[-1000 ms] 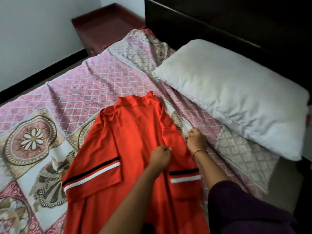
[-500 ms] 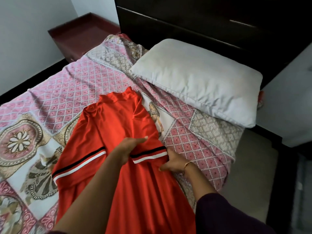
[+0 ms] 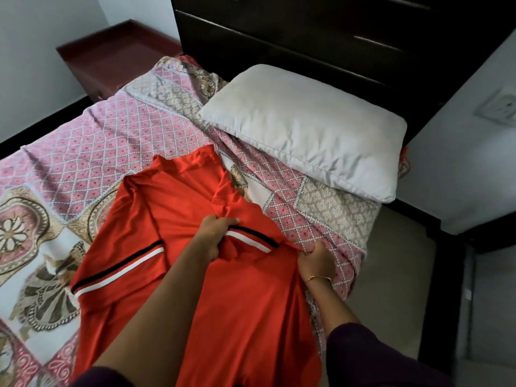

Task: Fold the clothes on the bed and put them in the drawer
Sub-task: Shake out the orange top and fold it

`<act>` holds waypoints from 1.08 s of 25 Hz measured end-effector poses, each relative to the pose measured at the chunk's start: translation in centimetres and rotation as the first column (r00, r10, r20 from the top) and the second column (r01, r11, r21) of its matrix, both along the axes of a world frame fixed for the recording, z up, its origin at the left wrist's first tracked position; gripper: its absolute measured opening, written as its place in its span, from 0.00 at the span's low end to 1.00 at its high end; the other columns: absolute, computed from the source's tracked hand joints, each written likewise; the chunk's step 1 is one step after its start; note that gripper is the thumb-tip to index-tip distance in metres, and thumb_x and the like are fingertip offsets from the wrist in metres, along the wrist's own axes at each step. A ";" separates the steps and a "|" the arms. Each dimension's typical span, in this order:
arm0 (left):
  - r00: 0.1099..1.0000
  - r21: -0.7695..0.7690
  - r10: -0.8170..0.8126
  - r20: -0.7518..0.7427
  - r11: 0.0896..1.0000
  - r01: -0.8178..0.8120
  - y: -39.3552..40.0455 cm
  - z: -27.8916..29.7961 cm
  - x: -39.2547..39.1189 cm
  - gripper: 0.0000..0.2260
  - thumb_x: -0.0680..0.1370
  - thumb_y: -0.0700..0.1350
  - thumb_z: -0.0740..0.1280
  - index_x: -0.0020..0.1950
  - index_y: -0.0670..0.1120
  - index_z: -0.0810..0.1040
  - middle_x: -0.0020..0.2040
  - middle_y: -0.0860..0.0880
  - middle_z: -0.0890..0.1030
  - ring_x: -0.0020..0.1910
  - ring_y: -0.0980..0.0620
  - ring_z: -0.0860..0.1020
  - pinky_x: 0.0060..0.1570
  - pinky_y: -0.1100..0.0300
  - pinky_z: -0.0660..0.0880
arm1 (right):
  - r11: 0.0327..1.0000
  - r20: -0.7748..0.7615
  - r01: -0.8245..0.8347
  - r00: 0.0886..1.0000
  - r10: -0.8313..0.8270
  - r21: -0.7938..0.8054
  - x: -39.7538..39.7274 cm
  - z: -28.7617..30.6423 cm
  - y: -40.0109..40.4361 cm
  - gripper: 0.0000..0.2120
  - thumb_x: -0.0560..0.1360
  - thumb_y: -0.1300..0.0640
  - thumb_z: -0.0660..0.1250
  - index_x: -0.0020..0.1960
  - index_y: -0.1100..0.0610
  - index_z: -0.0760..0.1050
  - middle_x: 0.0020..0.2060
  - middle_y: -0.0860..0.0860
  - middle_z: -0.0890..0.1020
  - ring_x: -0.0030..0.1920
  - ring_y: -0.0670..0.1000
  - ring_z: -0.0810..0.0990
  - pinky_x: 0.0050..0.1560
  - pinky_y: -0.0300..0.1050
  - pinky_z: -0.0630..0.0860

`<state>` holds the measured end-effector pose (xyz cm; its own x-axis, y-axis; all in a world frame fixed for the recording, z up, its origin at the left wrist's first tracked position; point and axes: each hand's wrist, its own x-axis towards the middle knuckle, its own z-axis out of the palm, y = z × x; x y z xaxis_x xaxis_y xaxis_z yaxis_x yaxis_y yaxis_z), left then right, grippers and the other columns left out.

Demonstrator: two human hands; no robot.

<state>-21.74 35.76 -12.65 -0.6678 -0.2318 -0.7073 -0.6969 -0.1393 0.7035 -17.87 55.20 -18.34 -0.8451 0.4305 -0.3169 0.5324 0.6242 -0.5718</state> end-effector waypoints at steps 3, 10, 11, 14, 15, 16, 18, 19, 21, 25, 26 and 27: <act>0.976 -0.506 -0.180 0.122 0.835 0.218 -2.1 -2.7 1.7 0.07 0.73 0.38 0.66 0.50 0.37 0.78 0.48 0.37 0.80 0.43 0.43 0.78 0.41 0.54 0.73 | 0.984 -0.221 -0.162 0.959 0.175 0.078 1.6 0.2 -1.8 0.06 0.70 0.60 0.62 0.35 0.56 0.67 0.31 0.59 0.76 0.34 0.58 0.75 0.33 0.44 0.59; 0.862 -0.654 -0.364 0.353 0.563 0.506 -6.5 -3.6 3.7 0.17 0.76 0.50 0.62 0.59 0.40 0.77 0.59 0.39 0.78 0.59 0.40 0.76 0.54 0.53 0.72 | 0.938 -0.443 -0.335 0.830 0.339 0.090 -2.4 1.1 -7.0 0.06 0.72 0.61 0.62 0.41 0.62 0.76 0.37 0.58 0.78 0.35 0.57 0.77 0.32 0.41 0.66; 0.891 -0.669 -0.335 0.307 0.590 0.452 -6.7 -3.7 3.6 0.18 0.76 0.52 0.62 0.58 0.41 0.77 0.58 0.40 0.78 0.58 0.40 0.76 0.52 0.53 0.71 | 0.909 -0.376 -0.410 0.833 0.405 0.073 -3.8 0.9 -8.1 0.07 0.74 0.63 0.62 0.46 0.64 0.78 0.43 0.60 0.78 0.42 0.60 0.78 0.37 0.45 0.69; 0.959 -0.671 -0.242 0.147 0.688 0.277 -7.1 -4.3 2.2 0.20 0.76 0.56 0.64 0.57 0.41 0.78 0.55 0.40 0.80 0.57 0.41 0.76 0.51 0.54 0.71 | 0.818 -0.268 -0.574 0.786 0.557 0.019 -7.5 0.5 -11.7 0.13 0.77 0.66 0.59 0.57 0.61 0.78 0.55 0.62 0.74 0.54 0.62 0.75 0.57 0.51 0.72; 0.967 -0.663 -0.236 0.098 0.709 0.240 -7.2 -4.6 1.5 0.20 0.76 0.55 0.65 0.56 0.40 0.78 0.54 0.40 0.80 0.56 0.41 0.76 0.51 0.54 0.71 | 0.802 -0.263 -0.596 0.768 0.583 0.037 -8.9 0.2 -12.7 0.16 0.77 0.67 0.57 0.59 0.59 0.78 0.57 0.62 0.73 0.56 0.62 0.74 0.60 0.53 0.70; 0.969 -0.652 -0.242 0.056 0.726 0.219 -7.2 -4.9 0.7 0.19 0.76 0.54 0.66 0.55 0.39 0.78 0.53 0.39 0.81 0.56 0.41 0.76 0.51 0.55 0.70 | 0.786 -0.240 -0.613 0.754 0.611 0.076 -10.3 0.1 -13.5 0.18 0.77 0.68 0.56 0.61 0.57 0.77 0.60 0.61 0.71 0.59 0.62 0.72 0.63 0.55 0.68; 0.967 -0.633 -0.255 -0.018 0.751 0.187 -7.0 -5.1 -0.8 0.18 0.76 0.53 0.67 0.53 0.38 0.78 0.52 0.39 0.81 0.54 0.42 0.77 0.47 0.56 0.68 | 0.747 -0.134 -0.653 0.735 0.665 0.125 -13.1 -0.2 -14.3 0.21 0.77 0.67 0.54 0.65 0.54 0.74 0.65 0.60 0.67 0.64 0.61 0.68 0.66 0.52 0.66; 0.966 -0.625 -0.254 -0.052 0.763 0.167 -7.1 -5.3 -1.7 0.17 0.76 0.52 0.67 0.52 0.38 0.79 0.51 0.39 0.81 0.54 0.42 0.77 0.45 0.57 0.67 | 0.728 -0.086 -0.674 0.723 0.685 0.125 -14.6 -0.3 -14.6 0.20 0.78 0.66 0.55 0.66 0.55 0.73 0.65 0.60 0.68 0.64 0.61 0.68 0.65 0.49 0.66; 0.960 -0.617 -0.262 -0.099 0.773 0.147 -7.3 -5.7 -3.6 0.16 0.76 0.52 0.68 0.48 0.39 0.79 0.48 0.38 0.81 0.52 0.42 0.78 0.42 0.56 0.64 | 0.648 0.002 -0.749 0.654 0.756 0.135 -17.5 -0.4 -15.1 0.16 0.78 0.63 0.58 0.64 0.57 0.74 0.62 0.60 0.71 0.63 0.61 0.70 0.60 0.46 0.68; 0.918 -0.667 -0.341 -0.201 0.734 0.127 -7.6 -6.0 -6.3 0.12 0.77 0.46 0.68 0.46 0.36 0.79 0.43 0.36 0.81 0.46 0.39 0.78 0.38 0.55 0.61 | 0.578 0.014 -0.739 0.620 0.785 0.346 -22.2 0.3 -15.4 0.13 0.76 0.64 0.59 0.57 0.61 0.79 0.54 0.63 0.79 0.56 0.61 0.78 0.55 0.48 0.73; 0.909 -0.692 -0.344 -0.237 0.716 0.091 -7.6 -5.9 -7.1 0.11 0.77 0.45 0.66 0.46 0.36 0.78 0.43 0.35 0.80 0.46 0.38 0.78 0.38 0.54 0.61 | 0.607 -0.015 -0.696 0.653 0.757 0.384 -23.5 0.3 -15.4 0.13 0.76 0.64 0.59 0.57 0.61 0.79 0.54 0.63 0.80 0.55 0.61 0.78 0.54 0.48 0.73; 0.908 -0.729 -0.336 -0.250 0.682 0.052 -7.6 -5.9 -8.0 0.11 0.79 0.45 0.64 0.47 0.37 0.77 0.45 0.35 0.81 0.47 0.37 0.78 0.38 0.53 0.62 | 0.639 -0.032 -0.660 0.685 0.727 0.395 -24.6 0.3 -15.3 0.13 0.77 0.65 0.59 0.57 0.61 0.79 0.54 0.63 0.80 0.55 0.61 0.78 0.53 0.48 0.73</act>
